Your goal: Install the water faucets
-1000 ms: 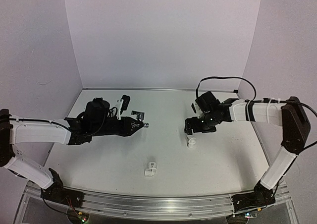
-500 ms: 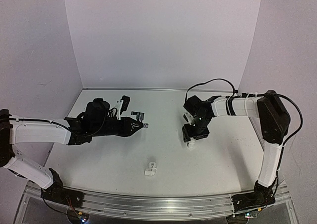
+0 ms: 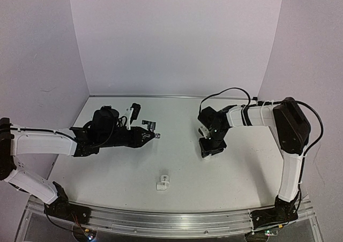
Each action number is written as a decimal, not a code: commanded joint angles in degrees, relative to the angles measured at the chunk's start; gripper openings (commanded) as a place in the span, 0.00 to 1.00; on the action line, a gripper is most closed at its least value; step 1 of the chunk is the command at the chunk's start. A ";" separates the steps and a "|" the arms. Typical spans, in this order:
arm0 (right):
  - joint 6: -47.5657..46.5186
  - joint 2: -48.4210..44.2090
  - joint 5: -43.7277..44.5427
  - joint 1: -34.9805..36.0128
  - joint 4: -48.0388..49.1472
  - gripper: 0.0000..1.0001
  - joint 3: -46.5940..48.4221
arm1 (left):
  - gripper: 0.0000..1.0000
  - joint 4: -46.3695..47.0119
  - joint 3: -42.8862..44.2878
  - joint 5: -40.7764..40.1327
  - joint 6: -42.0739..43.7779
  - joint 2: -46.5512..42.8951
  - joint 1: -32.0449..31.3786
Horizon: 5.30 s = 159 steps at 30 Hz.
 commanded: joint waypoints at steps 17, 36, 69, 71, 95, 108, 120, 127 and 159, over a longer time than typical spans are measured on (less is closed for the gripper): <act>-5.63 -24.27 -11.94 0.18 28.61 0.00 -13.04 | 0.00 4.51 2.79 12.30 -13.09 -2.61 4.35; -2.36 -33.67 -49.62 0.43 82.25 0.00 -20.81 | 0.00 34.27 7.85 32.33 -42.70 -1.98 4.30; -2.30 -24.70 -48.66 6.06 80.30 0.00 -12.14 | 0.00 33.76 5.83 27.31 -39.09 -3.48 2.25; -2.15 -24.49 -49.15 6.06 79.09 0.00 -11.59 | 0.00 32.79 5.97 27.81 -38.12 -3.51 2.29; 0.53 -21.62 -48.62 6.06 75.80 0.00 -7.50 | 0.00 25.85 7.08 30.39 -31.05 -4.50 2.14; 5.14 -20.66 -49.03 6.06 77.39 0.00 -6.66 | 0.00 25.83 6.97 31.34 -30.08 -3.61 1.89; 7.96 -19.78 -49.22 6.07 77.18 0.00 -5.11 | 0.00 25.85 6.40 31.82 -29.18 -4.19 1.23; 10.72 -19.06 -53.77 6.15 77.47 0.00 -3.86 | 0.00 25.82 6.46 32.60 -26.32 -4.12 1.07; 36.71 -16.87 -49.04 9.02 83.55 0.00 -5.08 | 0.00 2.21 21.39 32.95 18.92 2.58 1.09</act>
